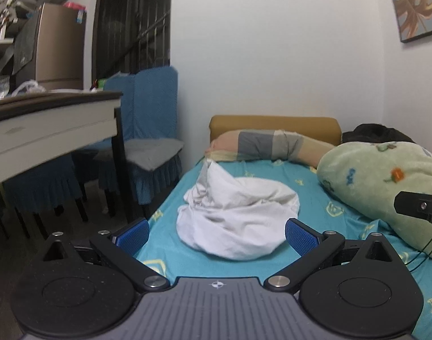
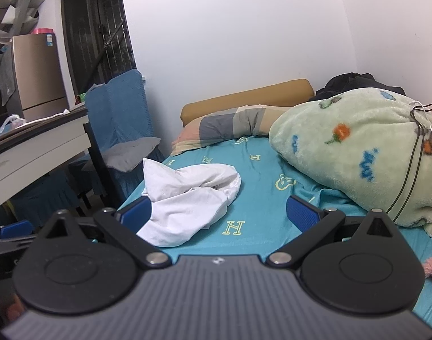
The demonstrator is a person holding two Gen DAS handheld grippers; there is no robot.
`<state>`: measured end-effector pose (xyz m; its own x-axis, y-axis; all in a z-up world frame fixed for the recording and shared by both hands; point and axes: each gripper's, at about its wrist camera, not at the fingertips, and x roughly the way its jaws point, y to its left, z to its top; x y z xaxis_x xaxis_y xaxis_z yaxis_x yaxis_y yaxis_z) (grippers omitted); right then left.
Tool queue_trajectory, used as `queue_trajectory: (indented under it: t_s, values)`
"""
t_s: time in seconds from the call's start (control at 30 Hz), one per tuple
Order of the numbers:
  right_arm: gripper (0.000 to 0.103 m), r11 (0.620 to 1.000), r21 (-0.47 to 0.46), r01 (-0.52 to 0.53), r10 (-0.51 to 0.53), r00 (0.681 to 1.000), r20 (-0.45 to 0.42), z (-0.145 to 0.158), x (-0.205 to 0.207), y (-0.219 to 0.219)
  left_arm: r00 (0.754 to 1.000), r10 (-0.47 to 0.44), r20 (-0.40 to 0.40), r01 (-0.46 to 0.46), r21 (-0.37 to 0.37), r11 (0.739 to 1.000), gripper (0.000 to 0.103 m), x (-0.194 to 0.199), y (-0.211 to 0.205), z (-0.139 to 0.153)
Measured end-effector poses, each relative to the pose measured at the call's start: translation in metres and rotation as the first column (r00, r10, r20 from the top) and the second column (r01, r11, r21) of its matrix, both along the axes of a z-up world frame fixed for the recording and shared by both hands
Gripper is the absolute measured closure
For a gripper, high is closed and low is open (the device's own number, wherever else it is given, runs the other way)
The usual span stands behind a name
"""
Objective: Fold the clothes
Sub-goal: 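Move both tools toward the crumpled white T-shirt on the bed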
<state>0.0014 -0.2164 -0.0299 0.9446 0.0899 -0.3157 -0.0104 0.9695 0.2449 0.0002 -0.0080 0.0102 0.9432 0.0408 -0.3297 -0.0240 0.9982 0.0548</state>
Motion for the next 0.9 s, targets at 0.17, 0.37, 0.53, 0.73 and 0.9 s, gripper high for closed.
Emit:
queue_trajectory:
  t_s: [0.17, 0.37, 0.53, 0.73, 0.9]
  values:
    - [0.000, 0.999, -0.050, 0.012, -0.010, 0.999, 0.053, 0.029, 0.012, -0.001, 0.998, -0.056, -0.025, 0.056, 0.014, 0.998, 0.001, 0.026, -0.012, -0.002]
    - [0.000, 0.997, -0.069, 0.032, -0.025, 0.994, 0.106, 0.047, 0.032, -0.020, 0.964, -0.111, -0.240, 0.098, -0.065, 0.993, 0.001, 0.088, -0.027, -0.033]
    - [0.000, 0.997, -0.077, 0.030, -0.029, 0.999, 0.016, 0.005, 0.050, -0.034, 0.922, -0.162, -0.351, 0.147, -0.068, 0.987, 0.001, 0.132, -0.050, -0.081]
    - [0.000, 0.989, -0.100, 0.109, -0.114, 0.992, -0.046, -0.026, 0.068, -0.048, 0.927, -0.186, -0.324, 0.214, 0.051, 0.976, 0.003, 0.171, -0.086, -0.133]
    - [0.000, 0.977, -0.083, 0.196, -0.199, 0.979, -0.039, -0.042, 0.086, -0.064, 0.909, -0.158, -0.386, 0.199, 0.070, 0.977, 0.022, 0.205, -0.098, -0.159]
